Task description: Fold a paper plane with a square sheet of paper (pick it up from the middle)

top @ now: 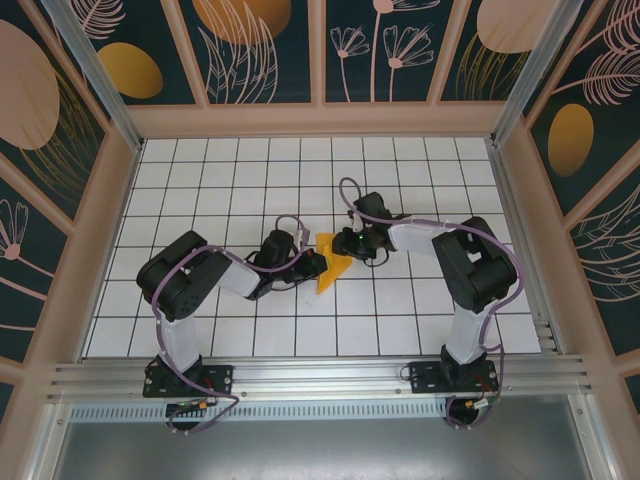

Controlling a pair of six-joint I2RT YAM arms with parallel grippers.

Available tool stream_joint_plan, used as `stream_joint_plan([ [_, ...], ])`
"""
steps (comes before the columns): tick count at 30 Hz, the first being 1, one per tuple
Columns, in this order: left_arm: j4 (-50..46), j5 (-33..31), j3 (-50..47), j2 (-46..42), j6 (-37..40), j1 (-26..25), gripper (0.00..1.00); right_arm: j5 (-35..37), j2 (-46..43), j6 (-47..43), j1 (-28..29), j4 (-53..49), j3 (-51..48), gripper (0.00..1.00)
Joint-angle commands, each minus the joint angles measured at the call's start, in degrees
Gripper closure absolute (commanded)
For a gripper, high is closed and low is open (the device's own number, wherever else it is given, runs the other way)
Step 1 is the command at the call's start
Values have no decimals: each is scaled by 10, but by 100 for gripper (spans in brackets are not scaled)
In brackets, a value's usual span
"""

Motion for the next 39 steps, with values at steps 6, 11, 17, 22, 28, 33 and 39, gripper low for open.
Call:
stream_joint_plan([
  [6, -1, 0, -9, -32, 15, 3, 80, 89, 33, 1, 23, -51, 0, 61],
  [11, -17, -15, -23, -66, 18, 3, 73, 95, 23, 1, 24, -57, 2, 61],
  [17, -26, -26, -51, -90, 16, 3, 69, 95, 26, 2, 27, -56, 3, 61],
  [22, -53, -35, -61, -100, 27, -4, 66, 94, 27, 3, 28, -56, 3, 61],
  [28, -141, -78, -27, -117, 67, -22, 63, 93, 31, 3, 28, -56, 5, 61],
  [33, -189, -100, 10, -107, 91, -31, 62, 92, 32, 4, 29, -54, 5, 61],
  [39, -241, -130, 45, -83, 106, -41, 61, 90, 33, 5, 30, -54, 6, 61],
])
